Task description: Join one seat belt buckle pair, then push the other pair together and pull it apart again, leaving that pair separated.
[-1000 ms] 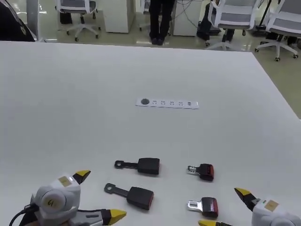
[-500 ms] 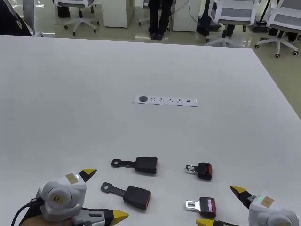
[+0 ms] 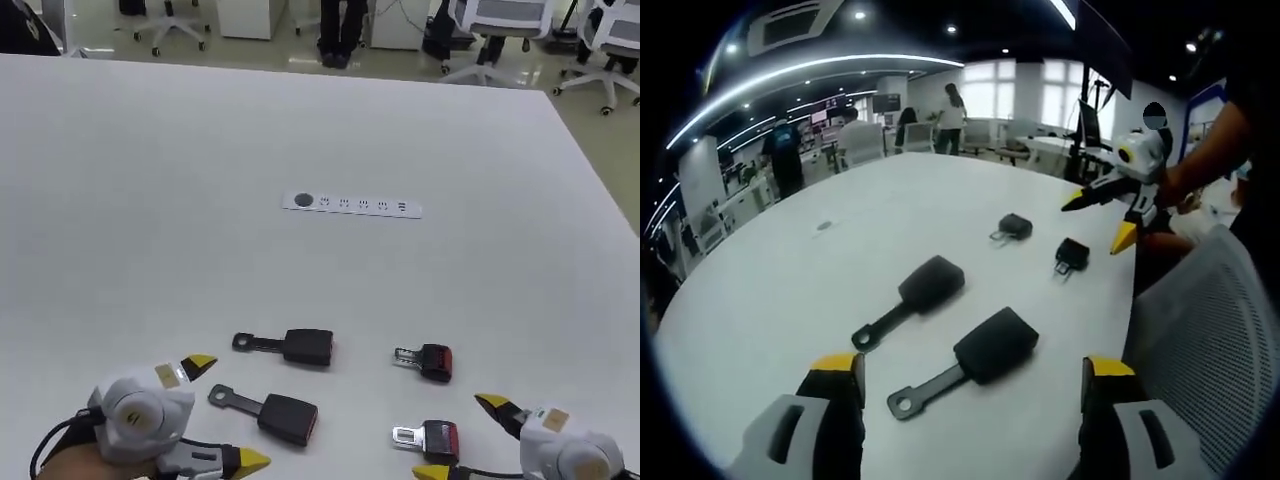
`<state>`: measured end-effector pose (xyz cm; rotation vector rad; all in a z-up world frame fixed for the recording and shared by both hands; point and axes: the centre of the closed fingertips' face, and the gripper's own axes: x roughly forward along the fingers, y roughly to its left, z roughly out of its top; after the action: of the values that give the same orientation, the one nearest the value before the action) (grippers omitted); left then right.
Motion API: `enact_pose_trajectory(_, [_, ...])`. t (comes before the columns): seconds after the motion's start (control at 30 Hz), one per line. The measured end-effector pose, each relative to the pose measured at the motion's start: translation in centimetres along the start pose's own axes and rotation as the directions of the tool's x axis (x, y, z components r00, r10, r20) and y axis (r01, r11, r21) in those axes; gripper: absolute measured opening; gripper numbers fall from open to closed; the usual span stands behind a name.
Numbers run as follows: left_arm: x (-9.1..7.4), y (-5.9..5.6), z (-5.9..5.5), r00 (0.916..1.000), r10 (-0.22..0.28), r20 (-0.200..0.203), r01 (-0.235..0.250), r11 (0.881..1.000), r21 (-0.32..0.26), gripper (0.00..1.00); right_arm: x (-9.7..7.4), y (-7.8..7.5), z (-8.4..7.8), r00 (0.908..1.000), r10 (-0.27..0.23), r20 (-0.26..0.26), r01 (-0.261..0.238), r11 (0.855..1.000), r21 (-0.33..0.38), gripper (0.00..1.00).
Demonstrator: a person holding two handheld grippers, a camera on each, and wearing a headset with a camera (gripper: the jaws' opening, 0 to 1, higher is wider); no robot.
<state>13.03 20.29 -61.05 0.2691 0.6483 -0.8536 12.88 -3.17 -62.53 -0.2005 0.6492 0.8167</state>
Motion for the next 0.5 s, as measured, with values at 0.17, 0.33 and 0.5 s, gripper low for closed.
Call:
enact_pose_trajectory(0.17, [0.8, -0.2, 0.1, 0.9994, -0.027, -0.024, 0.027, 0.999, 0.028, 0.88, 0.6, -0.4, -0.4, 0.9995, 0.024, -0.02, -0.024, 1.0, -0.001, 0.83])
enact_pose_trajectory(0.33, [2.0, -0.1, -0.8, 0.9967, -0.053, -0.061, 0.057, 0.996, 0.07, 0.85, 1.2, -0.2, -1.1, 0.9972, 0.06, -0.045, -0.061, 0.998, -0.001, 0.81])
enact_pose_trajectory(0.5, [3.2, -0.3, -1.6, 0.9898, -0.095, -0.107, 0.105, 0.989, 0.101, 0.81, 1.7, -0.1, -1.4, 0.9926, 0.101, -0.068, -0.102, 0.995, -0.014, 0.79])
